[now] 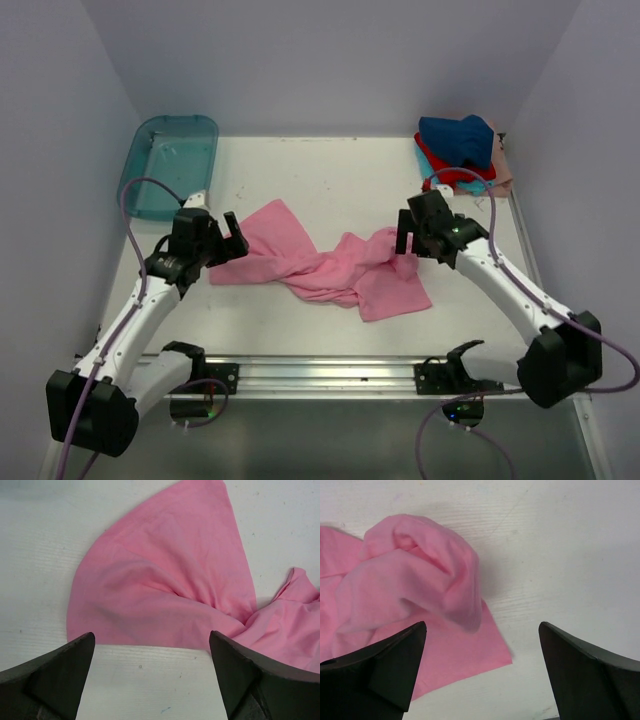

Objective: Fold and stack the t-shirts
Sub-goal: Flatten the tshirt out

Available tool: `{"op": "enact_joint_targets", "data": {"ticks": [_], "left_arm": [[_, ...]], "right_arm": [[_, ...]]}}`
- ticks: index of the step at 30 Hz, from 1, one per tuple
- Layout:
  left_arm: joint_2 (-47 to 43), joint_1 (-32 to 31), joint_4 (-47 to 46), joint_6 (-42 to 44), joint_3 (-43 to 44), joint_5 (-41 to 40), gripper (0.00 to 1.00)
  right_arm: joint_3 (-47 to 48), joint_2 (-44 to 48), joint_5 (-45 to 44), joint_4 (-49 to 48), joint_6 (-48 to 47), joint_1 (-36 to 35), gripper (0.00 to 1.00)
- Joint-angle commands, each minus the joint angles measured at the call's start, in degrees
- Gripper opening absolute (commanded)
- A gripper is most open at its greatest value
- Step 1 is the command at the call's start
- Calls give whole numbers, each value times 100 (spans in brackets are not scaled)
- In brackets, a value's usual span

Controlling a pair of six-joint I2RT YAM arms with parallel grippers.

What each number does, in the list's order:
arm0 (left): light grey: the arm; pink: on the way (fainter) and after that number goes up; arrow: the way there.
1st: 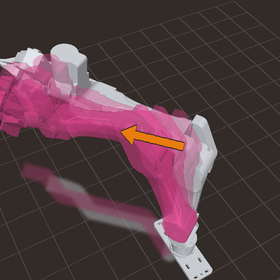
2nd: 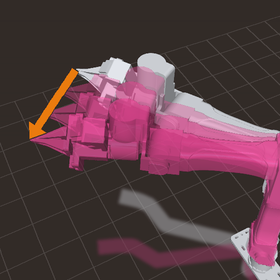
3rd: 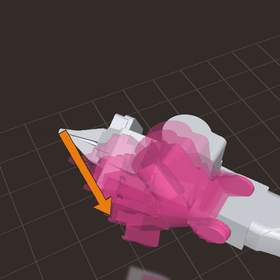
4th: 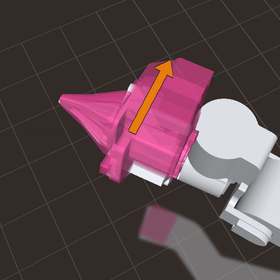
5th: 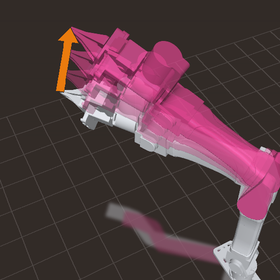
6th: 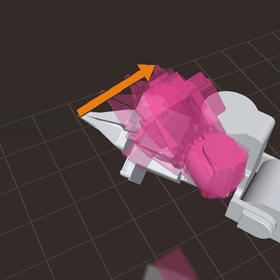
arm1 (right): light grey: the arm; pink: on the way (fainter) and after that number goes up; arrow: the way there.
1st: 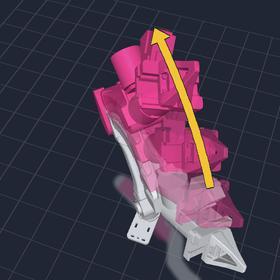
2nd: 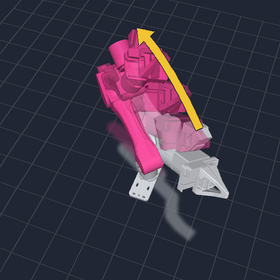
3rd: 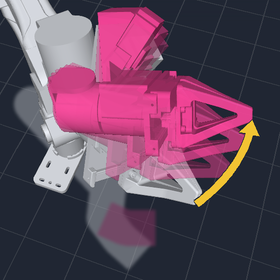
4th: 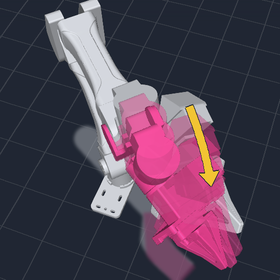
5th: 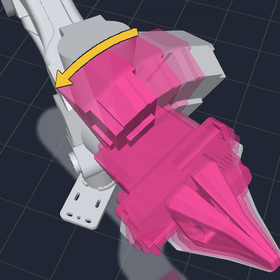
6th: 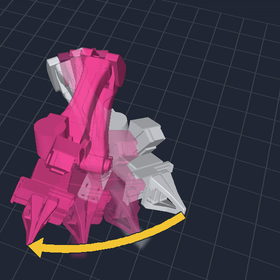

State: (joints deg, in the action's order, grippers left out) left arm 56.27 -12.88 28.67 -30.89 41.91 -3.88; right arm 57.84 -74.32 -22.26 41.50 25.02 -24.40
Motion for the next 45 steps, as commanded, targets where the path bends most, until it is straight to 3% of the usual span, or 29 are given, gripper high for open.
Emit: {"op": "enact_joint_targets", "data": {"ticks": [1, 6, 12, 16, 17, 20, 25, 31, 45], "left_arm": [[-221, -39, 78, -40, 238, 36, 100], [-169, -39, 43, 22, 291, 45, 100], [-20, -39, 8, 57, 230, 168, 100], [-116, -39, 25, 57, 177, 107, 100], [-169, -39, 42, 57, 160, 107, 100], [-222, -39, 43, 40, 116, 107, 100], [-222, -39, 183, 40, 133, 89, 100], [-336, -39, 271, 31, 133, 36, 100], [-310, -39, 324, 5, 98, 80, 100]], "right_arm": [[-448, 829, -297, 254, 477, -64, 99], [-1563, 1481, -59, 61, 1303, -144, 99], [-2163, 1772, -76, -142, 2226, -144, 95], [-2286, 1606, -339, -264, 2403, -135, 75], [-2295, 1544, -358, -317, 2411, -144, 63], [-2287, 1246, -332, -519, 2455, -126, 46], [-2172, 718, -86, -520, 2535, -109, 50], [-2383, 937, -164, -283, 2693, -109, 59], [-2778, 1184, -164, -158, 2974, -100, 54]]}}
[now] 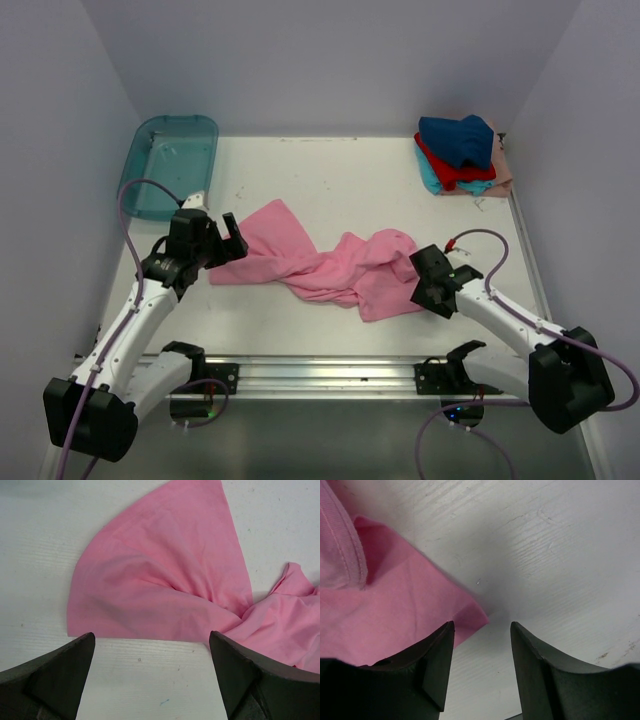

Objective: Fold and stack the t-shirts
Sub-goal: Flatten the tshirt out

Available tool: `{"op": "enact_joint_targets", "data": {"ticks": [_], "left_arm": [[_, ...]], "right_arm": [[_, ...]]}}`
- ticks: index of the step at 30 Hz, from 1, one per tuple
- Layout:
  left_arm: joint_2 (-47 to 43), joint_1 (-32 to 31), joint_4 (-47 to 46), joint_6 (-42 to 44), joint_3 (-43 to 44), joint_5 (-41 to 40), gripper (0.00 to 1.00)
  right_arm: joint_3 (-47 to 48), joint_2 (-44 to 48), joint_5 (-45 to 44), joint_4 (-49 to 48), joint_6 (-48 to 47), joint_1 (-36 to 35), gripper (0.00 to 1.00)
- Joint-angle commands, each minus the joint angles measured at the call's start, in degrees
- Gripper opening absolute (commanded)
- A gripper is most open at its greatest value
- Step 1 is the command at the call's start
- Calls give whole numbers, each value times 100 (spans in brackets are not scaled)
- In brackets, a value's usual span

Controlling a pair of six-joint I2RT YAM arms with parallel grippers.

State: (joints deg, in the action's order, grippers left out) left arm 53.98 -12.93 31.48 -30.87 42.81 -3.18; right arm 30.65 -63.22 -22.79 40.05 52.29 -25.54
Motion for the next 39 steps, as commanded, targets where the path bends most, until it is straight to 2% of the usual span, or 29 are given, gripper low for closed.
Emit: {"op": "enact_joint_targets", "data": {"ticks": [1, 6, 15, 18, 21, 24, 25, 28, 29, 30, 32, 33, 35, 37, 39], "left_arm": [[-98, -34, 42, 2, 8, 10, 100], [-80, -34, 60, 11, 8, -7, 100], [-159, -34, 112, 11, -44, -69, 100], [-159, -34, 121, 37, -114, -112, 100], [-142, -34, 165, 37, -176, -52, 100], [-63, -34, 218, 64, -150, 89, 97], [-19, -34, 226, 81, -176, 116, 95], [349, -34, 306, 187, -141, 291, 70], [603, -34, 419, 204, -106, 370, 53], [727, -34, 463, 178, -88, 345, 44], [1034, -26, 464, 73, -123, 55, 38], [1149, -17, 481, 29, -115, 11, 39], [1491, -17, 481, -198, -123, -286, 52], [1720, -17, 490, -383, -167, -420, 60], [1923, -17, 525, -787, -246, -622, 64]], "right_arm": [[-77, 47, -138, -76, 238, 14, 52], [-103, -217, -156, -470, 246, 14, 29], [-191, -437, -174, -735, 176, 14, 29], [-244, -367, -104, -858, 106, 5, 18], [-279, -192, 89, -1025, -69, 5, 0], [-279, 290, 309, -1175, -315, 5, 0], [-262, 441, 388, -1184, -403, 5, 0], [-113, 1090, 398, -1132, -570, 5, 0], [44, 1197, 389, -1036, -623, 5, 0], [124, 1363, 363, -991, -737, 5, 0], [388, 1453, 284, -799, -843, -4, 0], [458, 1488, 275, -771, -922, -4, 0], [573, 1567, 336, -753, -1019, -4, 0], [599, 1611, 345, -797, -1168, 5, 0], [591, 1629, 371, -867, -1282, -4, 0]]}}
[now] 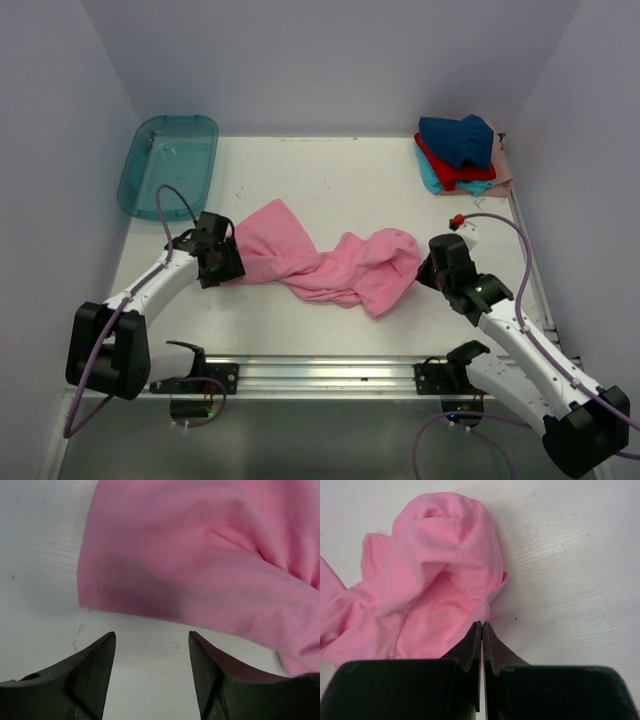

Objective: Fold and stack the t-shirts
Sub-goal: Flatten the tshirt out

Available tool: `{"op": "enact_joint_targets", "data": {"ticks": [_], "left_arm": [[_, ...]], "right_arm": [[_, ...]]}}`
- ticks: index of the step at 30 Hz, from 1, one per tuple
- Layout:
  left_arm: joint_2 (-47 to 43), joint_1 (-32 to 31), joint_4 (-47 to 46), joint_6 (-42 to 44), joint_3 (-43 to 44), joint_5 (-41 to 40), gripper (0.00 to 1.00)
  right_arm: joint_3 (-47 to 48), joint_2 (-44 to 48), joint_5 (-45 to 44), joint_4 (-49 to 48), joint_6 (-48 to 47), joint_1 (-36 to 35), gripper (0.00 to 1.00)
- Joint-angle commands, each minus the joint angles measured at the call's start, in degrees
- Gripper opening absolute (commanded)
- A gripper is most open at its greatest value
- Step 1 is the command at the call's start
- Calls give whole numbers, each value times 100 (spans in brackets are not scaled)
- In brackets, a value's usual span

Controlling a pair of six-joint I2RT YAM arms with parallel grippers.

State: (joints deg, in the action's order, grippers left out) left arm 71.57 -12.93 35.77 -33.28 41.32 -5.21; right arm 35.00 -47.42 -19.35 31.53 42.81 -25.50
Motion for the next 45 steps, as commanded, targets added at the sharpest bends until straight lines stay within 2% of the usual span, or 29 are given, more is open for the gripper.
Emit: {"op": "enact_joint_targets", "data": {"ticks": [1, 10, 21, 29, 32, 35, 36, 37, 39, 45], "left_arm": [[190, -17, 97, -792, -150, -463, 65], [-372, -34, 1, -1471, -854, -656, 71], [-144, -34, -1045, -1506, -1117, -1043, 75], [480, -26, -1994, -1462, -1293, -1175, 74], [709, -17, -2416, -1375, -1320, -1123, 66], [885, -17, -2654, -1269, -1293, -843, 32], [876, -17, -2645, -1269, -1250, -728, 5], [780, -25, -2567, -1260, -1214, -648, 0], [578, -34, -2426, -1251, -1127, -464, 0], [-1011, -218, -1547, -1409, -530, -120, 0]], "right_arm": [[121, 75, 46, -76, -360, 1, 0], [-142, 189, 221, -287, -457, 1, 0], [-143, 163, 344, -209, -440, 1, 0], [-196, 259, 397, -103, -422, 1, 0], [-196, 294, 406, -50, -413, 1, 0], [-204, 365, 371, 11, -422, 1, 0], [-204, 417, 345, 46, -422, 1, 0], [-204, 435, 336, 81, -422, 9, 0], [-222, 531, 318, 108, -405, 1, 0], [-310, 497, 283, 3, -405, 1, 0]]}}
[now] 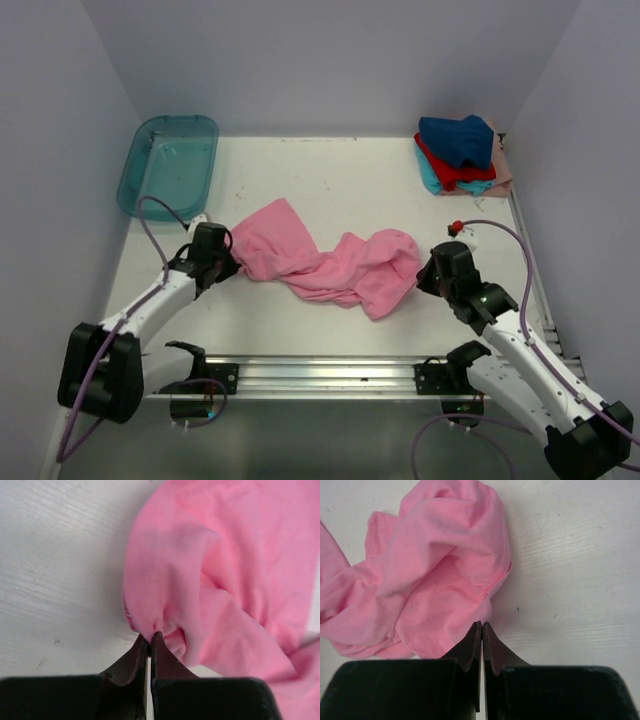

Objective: Fold and stack the t-shirts
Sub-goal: Flatten the tshirt out

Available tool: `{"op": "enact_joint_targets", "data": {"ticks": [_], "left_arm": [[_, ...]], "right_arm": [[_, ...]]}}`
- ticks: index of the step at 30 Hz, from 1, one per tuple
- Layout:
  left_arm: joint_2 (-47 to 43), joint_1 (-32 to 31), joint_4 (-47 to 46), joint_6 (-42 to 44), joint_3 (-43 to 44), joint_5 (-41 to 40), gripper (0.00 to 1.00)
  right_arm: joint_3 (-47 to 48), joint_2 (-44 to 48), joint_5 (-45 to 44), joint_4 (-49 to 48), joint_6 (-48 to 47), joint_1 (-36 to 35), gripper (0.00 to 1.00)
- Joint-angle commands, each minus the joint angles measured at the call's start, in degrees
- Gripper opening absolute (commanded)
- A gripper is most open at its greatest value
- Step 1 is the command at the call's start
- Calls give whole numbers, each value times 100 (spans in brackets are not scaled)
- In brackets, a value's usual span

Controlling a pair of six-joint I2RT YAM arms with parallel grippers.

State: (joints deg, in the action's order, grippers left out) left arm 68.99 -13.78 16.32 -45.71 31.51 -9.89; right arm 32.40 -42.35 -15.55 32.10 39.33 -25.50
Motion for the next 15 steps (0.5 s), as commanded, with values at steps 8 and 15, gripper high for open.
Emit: {"op": "enact_joint_targets", "data": {"ticks": [8, 15], "left_arm": [[-1108, -195, 540, -263, 1375, 638, 0], [462, -160, -759, -227, 1525, 488, 0]], "right_arm": [[-15, -397, 70, -274, -66, 10, 0], [12, -415, 17, -274, -110, 1, 0]]}}
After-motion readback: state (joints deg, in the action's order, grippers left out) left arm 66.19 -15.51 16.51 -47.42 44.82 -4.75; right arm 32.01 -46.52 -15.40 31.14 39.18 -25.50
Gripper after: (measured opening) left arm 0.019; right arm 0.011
